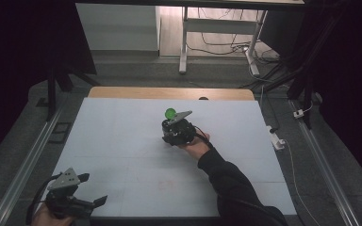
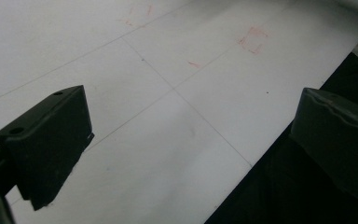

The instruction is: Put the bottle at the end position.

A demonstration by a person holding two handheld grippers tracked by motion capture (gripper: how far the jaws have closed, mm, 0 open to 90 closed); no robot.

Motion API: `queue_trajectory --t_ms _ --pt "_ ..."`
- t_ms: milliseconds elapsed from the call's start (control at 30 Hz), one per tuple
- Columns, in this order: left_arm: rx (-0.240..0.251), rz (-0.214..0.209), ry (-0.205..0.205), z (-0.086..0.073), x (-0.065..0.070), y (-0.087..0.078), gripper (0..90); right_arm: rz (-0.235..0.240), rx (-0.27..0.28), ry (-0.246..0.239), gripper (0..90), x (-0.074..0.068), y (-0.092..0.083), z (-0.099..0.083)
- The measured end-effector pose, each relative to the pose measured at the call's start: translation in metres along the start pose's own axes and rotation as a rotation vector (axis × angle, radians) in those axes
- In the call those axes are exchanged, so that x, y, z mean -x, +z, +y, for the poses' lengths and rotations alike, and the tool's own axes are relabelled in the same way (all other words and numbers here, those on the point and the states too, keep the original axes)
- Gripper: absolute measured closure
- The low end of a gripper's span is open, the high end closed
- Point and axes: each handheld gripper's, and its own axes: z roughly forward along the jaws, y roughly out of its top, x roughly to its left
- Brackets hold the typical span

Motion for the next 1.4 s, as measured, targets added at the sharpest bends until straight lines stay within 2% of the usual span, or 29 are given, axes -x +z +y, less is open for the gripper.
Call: queue_trajectory --t_ms 533,633,967,1400 --pt "-0.002 -0.002 0.004 0.0 0.0 0.0 0.0 -0.014 -0.015 0.02 52.7 0.007 0.007 -0.008" --pt "-0.002 -0.002 0.005 0.0 0.0 0.0 0.0 -0.001 -0.005 0.031 52.7 0.009 0.007 -0.01" --pt "-0.004 -0.003 0.006 0.0 0.0 0.0 0.0 -0.005 -0.002 0.029 51.6 0.009 0.007 -0.011" --pt "-0.001 -0.006 0.001 0.0 0.0 0.0 0.0 0.002 0.015 0.063 32.9 0.005 0.0 -0.008"
